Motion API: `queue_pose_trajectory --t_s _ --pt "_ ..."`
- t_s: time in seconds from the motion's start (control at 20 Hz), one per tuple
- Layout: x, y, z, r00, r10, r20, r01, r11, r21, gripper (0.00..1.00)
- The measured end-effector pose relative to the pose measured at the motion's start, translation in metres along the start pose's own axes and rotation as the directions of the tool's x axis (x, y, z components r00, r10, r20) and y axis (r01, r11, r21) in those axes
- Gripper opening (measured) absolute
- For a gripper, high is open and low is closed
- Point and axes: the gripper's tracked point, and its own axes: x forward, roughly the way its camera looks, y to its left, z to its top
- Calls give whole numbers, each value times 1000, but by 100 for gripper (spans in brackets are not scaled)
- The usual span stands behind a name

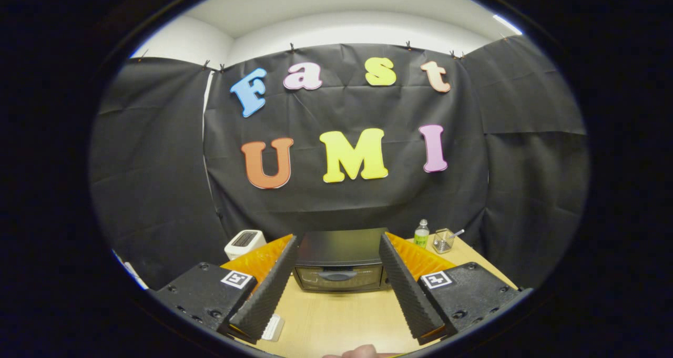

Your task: Open the toaster oven, put the food inside, and close the toaster oven door.

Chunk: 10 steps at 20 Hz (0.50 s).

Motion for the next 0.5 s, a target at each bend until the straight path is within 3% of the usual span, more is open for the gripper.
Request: queue_pose_trajectory --t_s 0.5 --pt "-1 5 3 1000 -4 14 4 1000 -14 100"
